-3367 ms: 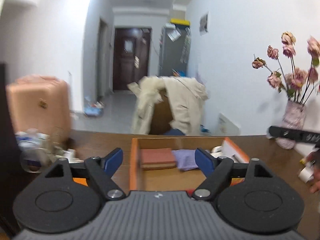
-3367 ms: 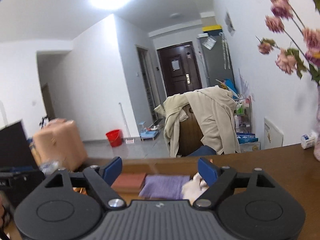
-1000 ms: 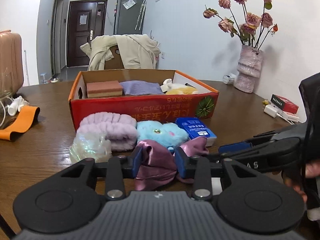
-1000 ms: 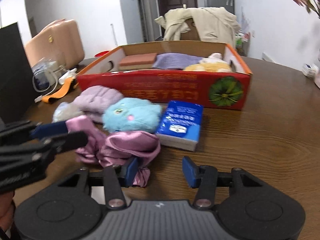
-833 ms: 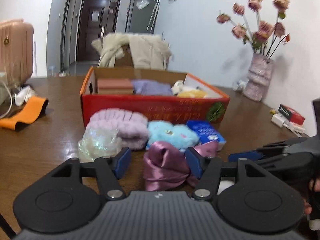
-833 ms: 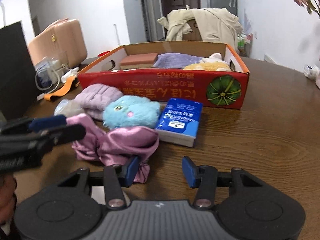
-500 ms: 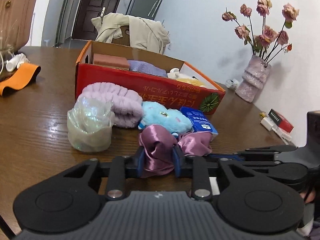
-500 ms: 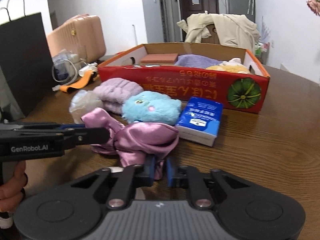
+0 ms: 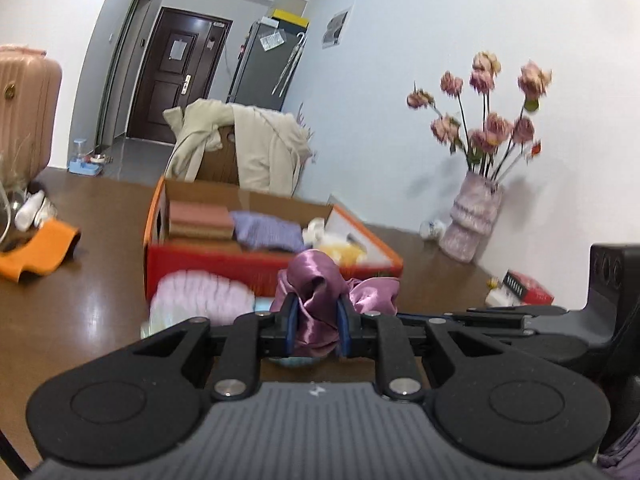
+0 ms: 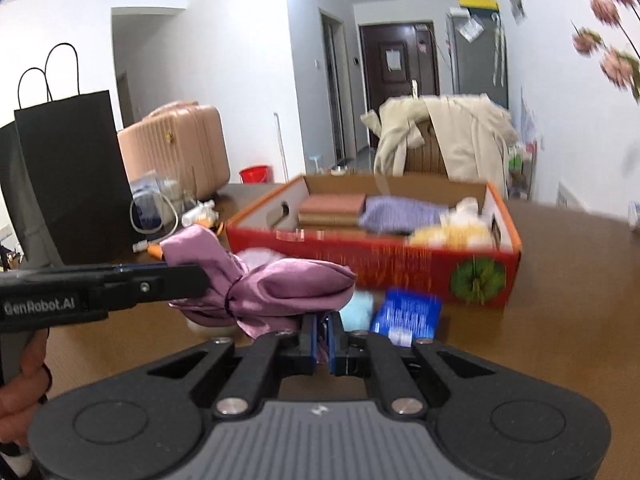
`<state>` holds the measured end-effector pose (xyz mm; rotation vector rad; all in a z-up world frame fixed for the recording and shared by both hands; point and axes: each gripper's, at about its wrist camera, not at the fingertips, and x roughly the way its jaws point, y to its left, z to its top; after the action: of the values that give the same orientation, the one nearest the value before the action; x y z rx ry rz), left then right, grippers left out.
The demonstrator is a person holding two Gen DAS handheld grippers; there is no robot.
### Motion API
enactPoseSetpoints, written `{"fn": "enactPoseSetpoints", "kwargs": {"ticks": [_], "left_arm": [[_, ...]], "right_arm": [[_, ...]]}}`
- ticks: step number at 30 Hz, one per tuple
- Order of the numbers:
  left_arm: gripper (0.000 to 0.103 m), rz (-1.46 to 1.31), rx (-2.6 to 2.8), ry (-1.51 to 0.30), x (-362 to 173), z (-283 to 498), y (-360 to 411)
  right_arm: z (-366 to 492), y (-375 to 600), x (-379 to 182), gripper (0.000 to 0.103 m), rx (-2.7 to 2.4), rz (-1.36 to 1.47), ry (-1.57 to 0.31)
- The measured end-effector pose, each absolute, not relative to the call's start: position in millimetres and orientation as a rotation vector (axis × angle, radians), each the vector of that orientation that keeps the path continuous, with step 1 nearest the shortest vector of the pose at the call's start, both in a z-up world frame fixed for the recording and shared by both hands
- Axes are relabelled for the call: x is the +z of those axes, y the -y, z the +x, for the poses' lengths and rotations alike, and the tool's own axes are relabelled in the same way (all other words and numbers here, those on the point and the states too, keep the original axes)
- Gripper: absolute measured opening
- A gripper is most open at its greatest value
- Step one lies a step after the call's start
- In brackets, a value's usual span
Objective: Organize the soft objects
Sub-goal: 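Lower the scrunchie into the box and open both grippers, then move the right gripper to the white foam cylinder while the left reaches the iridescent bag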
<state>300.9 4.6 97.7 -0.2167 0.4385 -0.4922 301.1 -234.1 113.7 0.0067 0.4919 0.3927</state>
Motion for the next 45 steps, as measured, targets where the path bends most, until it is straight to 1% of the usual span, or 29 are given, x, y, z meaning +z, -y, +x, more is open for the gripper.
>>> {"fn": "enactPoseSetpoints", "kwargs": {"ticks": [4,7,10,15,18,19,20,22,23,24,27,31,37,39,41,45], "left_arm": [[0.020,-0.256,-0.485,-0.410,126.6,351.8,-20.6],[0.020,-0.272,-0.453,-0.421,133.7,394.2,-30.9],[0.020,-0.264,-0.412,-0.460,125.8,431.2,-35.4],[0.021,-0.192,-0.358,-0.554,93.1,463.7,-31.1],[0.025,-0.162,-0.329,-0.586,79.7,465.0,-32.8],[0.032,-0.163,-0.320,-0.587,78.0,464.3,-35.6],[0.034,-0.168,-0.308,-0.585,78.1,462.9,-37.5],[0.035,-0.173,-0.301,-0.571,80.6,457.3,-39.9],[0.040,-0.175,-0.301,-0.564,83.6,454.2,-40.7],[0.042,-0.174,-0.300,-0.558,87.3,451.1,-40.4],[0.043,-0.159,-0.278,-0.529,100.5,438.6,-40.0],[0.049,-0.157,-0.262,-0.485,122.3,414.8,-42.2],[0.062,-0.130,-0.275,-0.412,148.5,362.4,-40.6],[0.066,-0.117,-0.278,-0.395,152.3,341.4,-39.9],[0.072,-0.116,-0.283,-0.381,153.3,319.3,-39.3],[0.074,-0.113,-0.296,-0.368,148.2,271.4,-36.2]], "right_arm": [[349.4,225.9,142.7,0.005,0.428,0.003,-0.439],[395.6,215.3,152.3,0.005,0.445,0.009,-0.450],[439.6,202.1,145.0,0.005,0.442,-0.013,-0.493],[480.3,183.8,107.8,0.005,0.433,-0.056,-0.594],[489.0,177.4,90.5,0.007,0.457,-0.066,-0.645],[490.7,175.6,88.0,0.009,0.465,-0.070,-0.652],[491.0,174.4,86.3,0.010,0.467,-0.074,-0.645],[488.8,174.1,86.1,0.011,0.477,-0.071,-0.632],[488.6,174.6,87.1,0.012,0.479,-0.067,-0.632],[486.4,175.3,89.0,0.015,0.479,-0.069,-0.628],[472.8,180.6,102.4,0.015,0.470,-0.066,-0.593],[444.7,196.7,131.4,0.017,0.455,-0.060,-0.528],[385.1,223.5,165.2,0.023,0.426,-0.059,-0.438],[363.0,230.4,171.1,0.027,0.420,-0.065,-0.421],[337.7,237.4,174.5,0.030,0.413,-0.061,-0.400],[287.0,248.8,170.6,0.038,0.393,-0.038,-0.386]]}}
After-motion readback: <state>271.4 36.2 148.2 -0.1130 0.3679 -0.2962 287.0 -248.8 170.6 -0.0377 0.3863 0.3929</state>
